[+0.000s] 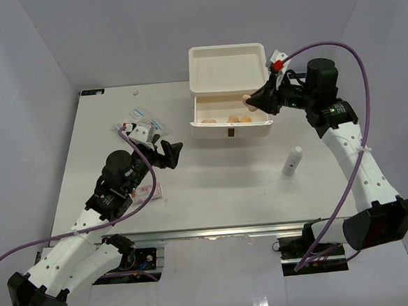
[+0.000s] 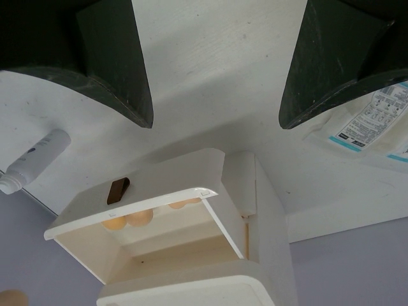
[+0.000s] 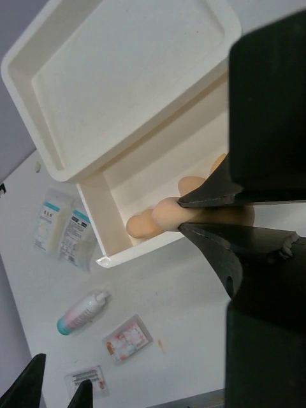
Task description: Organize the makeup
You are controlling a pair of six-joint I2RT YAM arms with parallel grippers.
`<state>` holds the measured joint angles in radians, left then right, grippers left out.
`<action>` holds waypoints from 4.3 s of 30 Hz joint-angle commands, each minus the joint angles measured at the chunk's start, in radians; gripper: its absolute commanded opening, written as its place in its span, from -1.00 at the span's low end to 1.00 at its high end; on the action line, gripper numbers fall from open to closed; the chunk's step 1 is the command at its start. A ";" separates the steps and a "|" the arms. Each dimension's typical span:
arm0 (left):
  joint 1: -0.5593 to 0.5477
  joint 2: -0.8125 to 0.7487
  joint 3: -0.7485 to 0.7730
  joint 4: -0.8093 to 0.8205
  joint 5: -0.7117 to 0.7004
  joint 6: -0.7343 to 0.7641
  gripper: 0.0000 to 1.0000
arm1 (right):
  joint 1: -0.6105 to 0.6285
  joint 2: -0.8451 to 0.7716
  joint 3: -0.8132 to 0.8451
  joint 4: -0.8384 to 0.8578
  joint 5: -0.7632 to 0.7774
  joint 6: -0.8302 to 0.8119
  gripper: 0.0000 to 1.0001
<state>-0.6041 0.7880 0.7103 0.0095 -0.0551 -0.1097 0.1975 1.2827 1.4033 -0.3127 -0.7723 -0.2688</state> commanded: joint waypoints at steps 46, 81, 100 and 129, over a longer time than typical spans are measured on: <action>0.031 0.816 0.905 -0.314 0.045 -0.357 0.20 | 0.100 -0.256 -0.448 -0.373 -0.140 -0.944 -0.27; 0.036 1.041 1.177 -0.346 0.370 0.225 0.28 | 0.215 -0.138 -0.506 -0.170 -0.024 -0.855 -0.24; 0.035 1.236 1.301 -0.374 0.520 0.367 0.21 | 0.259 -0.035 -0.423 -0.087 0.127 -0.851 -0.14; 0.038 1.256 1.229 -0.467 0.568 0.463 -0.50 | 0.272 0.176 -0.251 0.386 0.526 -0.689 -0.33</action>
<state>-0.5583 2.0357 1.9756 -0.3260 0.4446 0.3709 0.4853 1.4408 1.0751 -0.1830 -0.3709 -0.9722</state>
